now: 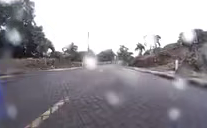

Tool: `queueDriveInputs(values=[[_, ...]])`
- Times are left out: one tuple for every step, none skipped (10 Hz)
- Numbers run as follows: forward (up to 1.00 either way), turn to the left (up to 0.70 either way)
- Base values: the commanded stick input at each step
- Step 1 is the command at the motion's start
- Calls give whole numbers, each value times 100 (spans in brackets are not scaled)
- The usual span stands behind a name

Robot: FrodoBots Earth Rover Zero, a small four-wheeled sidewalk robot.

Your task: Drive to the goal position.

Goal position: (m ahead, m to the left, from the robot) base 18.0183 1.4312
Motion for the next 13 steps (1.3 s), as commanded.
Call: queueDriveInputs(values=[[100,0],[100,-6],[100,-19],[100,-27],[100,-14],[100,0],[100,0],[100,0],[100,0],[100,0],[100,0],[100,0],[100,0]])
